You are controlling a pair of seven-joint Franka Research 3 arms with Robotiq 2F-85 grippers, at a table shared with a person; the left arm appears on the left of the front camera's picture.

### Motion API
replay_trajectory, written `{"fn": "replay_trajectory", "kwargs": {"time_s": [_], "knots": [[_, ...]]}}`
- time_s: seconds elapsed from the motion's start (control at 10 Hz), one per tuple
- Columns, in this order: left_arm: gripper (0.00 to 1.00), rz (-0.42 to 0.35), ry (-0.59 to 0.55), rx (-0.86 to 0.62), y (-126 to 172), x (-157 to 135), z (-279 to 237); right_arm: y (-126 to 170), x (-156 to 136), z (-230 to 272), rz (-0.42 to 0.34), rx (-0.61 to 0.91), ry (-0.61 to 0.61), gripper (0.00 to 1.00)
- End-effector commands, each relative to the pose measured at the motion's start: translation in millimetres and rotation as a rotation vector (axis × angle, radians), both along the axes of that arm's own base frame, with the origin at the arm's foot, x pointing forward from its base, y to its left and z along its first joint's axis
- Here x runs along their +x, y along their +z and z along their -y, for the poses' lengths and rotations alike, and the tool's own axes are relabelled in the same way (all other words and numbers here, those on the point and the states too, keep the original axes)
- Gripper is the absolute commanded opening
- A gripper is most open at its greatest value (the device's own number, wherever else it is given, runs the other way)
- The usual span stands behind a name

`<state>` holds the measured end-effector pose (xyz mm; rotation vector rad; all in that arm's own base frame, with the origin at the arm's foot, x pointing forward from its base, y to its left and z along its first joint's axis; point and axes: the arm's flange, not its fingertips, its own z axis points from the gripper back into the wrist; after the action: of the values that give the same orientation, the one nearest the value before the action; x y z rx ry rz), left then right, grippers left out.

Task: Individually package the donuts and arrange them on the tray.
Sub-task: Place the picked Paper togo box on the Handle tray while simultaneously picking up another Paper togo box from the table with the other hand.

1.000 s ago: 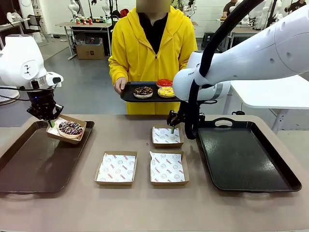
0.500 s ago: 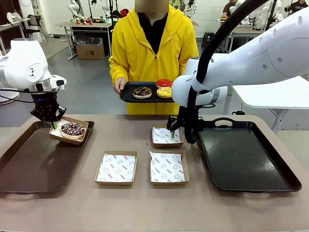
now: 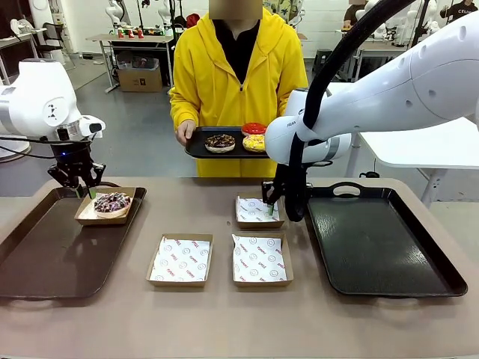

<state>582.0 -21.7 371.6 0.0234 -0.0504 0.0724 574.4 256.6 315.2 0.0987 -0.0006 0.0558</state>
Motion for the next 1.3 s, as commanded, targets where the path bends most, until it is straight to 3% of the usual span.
{"fn": "replay_trajectory", "kwargs": {"time_s": [0.0,0.1,0.2,0.3,0.8,1.0,1.2], "knots": [[1.0,-0.01,-0.016,-0.024,2.9,1.8,1.0,-2.3,4.4,-1.8,0.024,-0.007,0.01,0.0],[1.0,-0.012,-0.016,-0.023,2.9,1.9,0.5,-2.4,4.5,-2.0,0.026,-0.007,0.006,0.0],[0.93,-0.015,-0.015,-0.025,2.7,2.2,0.6,-1.9,4.4,-2.1,0.026,-0.008,0.004,0.03],[1.0,-0.021,-0.015,-0.028,2.0,2.4,0.5,-1.7,4.2,-2.2,0.027,-0.009,0.004,0.0],[1.0,-0.022,-0.024,-0.072,7.1,-1.3,-2.3,5.0,1.5,0.0,0.032,0.017,-0.04,0.0],[1.0,-0.02,-0.018,-0.201,26.2,-24.5,-19.2,30.8,-10.3,0.6,0.041,0.05,-0.027,0.0],[1.0,0.007,0.022,-0.363,57.0,-66.2,-51.1,77.1,-25.7,2.7,0.085,0.069,-0.019,0.0]]}}
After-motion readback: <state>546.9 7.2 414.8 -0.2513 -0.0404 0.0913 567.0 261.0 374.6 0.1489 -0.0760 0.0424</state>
